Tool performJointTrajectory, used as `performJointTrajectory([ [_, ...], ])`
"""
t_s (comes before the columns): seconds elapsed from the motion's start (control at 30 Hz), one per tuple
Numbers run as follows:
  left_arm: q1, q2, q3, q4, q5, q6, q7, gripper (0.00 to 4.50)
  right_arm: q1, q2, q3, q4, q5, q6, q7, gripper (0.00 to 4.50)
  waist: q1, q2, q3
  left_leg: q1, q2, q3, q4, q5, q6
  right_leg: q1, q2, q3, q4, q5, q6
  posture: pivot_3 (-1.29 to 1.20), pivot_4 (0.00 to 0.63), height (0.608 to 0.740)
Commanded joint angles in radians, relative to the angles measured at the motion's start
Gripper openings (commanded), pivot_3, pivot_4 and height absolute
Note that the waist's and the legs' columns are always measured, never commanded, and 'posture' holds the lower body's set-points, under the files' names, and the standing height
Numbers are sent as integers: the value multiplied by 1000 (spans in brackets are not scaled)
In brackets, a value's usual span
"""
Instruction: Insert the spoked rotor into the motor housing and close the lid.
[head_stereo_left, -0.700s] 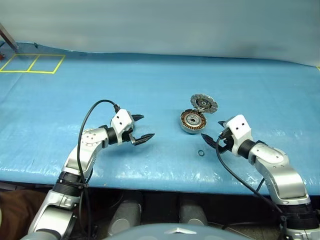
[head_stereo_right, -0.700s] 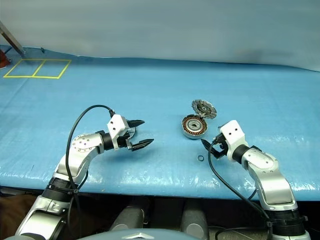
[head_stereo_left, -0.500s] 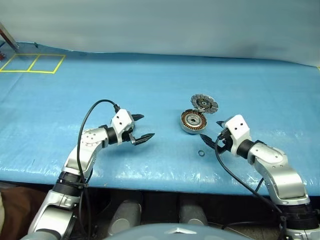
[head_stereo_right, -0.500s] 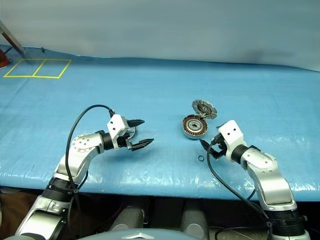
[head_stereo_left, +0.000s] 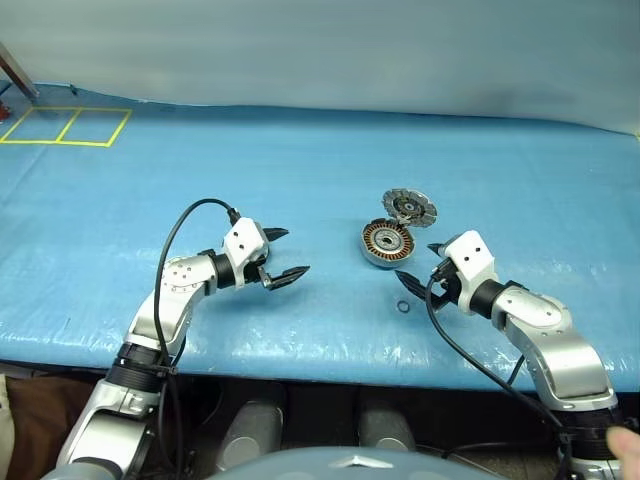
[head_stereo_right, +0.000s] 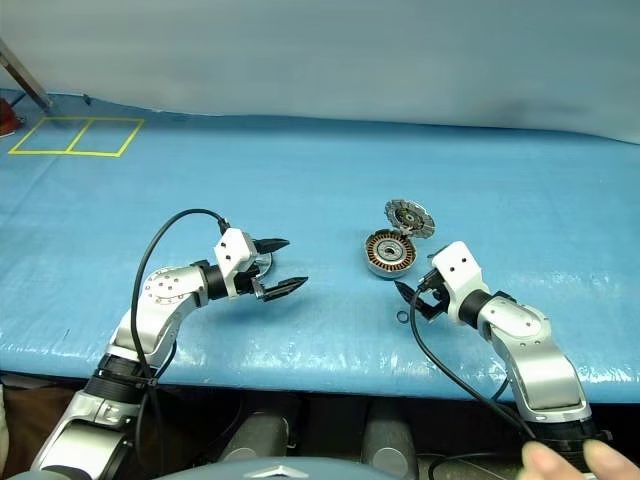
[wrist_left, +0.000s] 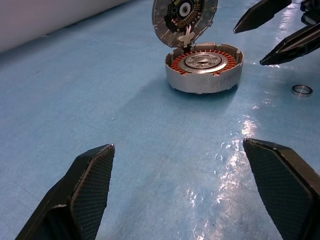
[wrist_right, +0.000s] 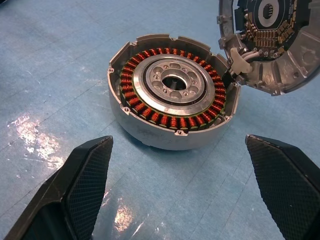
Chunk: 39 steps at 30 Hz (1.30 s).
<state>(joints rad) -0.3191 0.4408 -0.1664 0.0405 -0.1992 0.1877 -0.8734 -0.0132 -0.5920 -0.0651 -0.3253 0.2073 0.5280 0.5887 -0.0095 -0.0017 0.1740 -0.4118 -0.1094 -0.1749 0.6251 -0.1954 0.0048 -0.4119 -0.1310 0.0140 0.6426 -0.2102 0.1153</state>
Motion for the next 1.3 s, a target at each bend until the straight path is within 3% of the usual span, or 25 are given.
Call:
performJointTrajectory([
  [0.03, -19, -5, 21, 2, -10, -12, 4, 4500, -4, -20, -5, -42, -11, -17, 2, 4482, 0, 0, 0, 0, 0, 0, 0, 0, 0, 0, 0, 0, 0, 0, 0, 0, 150, 740],
  [0.73, -39, -33, 22, 20, -23, -17, 0, 4500, -40, -57, 30, -49, -11, 10, 33, 4482, -1, 0, 0, 0, 0, 2, 3, -1, 1, 0, 0, 1, 1, 1, 1, 0, 150, 740],
  [1.03, -42, -38, 12, 28, -11, -25, -3, 4500, -222, -200, 222, 30, -144, 31, 155, 4482, -4, 0, 0, 1, 1, 5, 4, 0, 1, 0, 0, 2, 1, 3, 1, 0, 150, 740],
  [1.3, -22, -40, 10, 18, -4, -31, 2, 4500, -446, -242, 386, 116, -211, 20, 342, 4482, -4, 0, 0, 0, 2, 5, 4, 0, 1, 0, 1, 2, 0, 4, 0, 0, 150, 740],
])
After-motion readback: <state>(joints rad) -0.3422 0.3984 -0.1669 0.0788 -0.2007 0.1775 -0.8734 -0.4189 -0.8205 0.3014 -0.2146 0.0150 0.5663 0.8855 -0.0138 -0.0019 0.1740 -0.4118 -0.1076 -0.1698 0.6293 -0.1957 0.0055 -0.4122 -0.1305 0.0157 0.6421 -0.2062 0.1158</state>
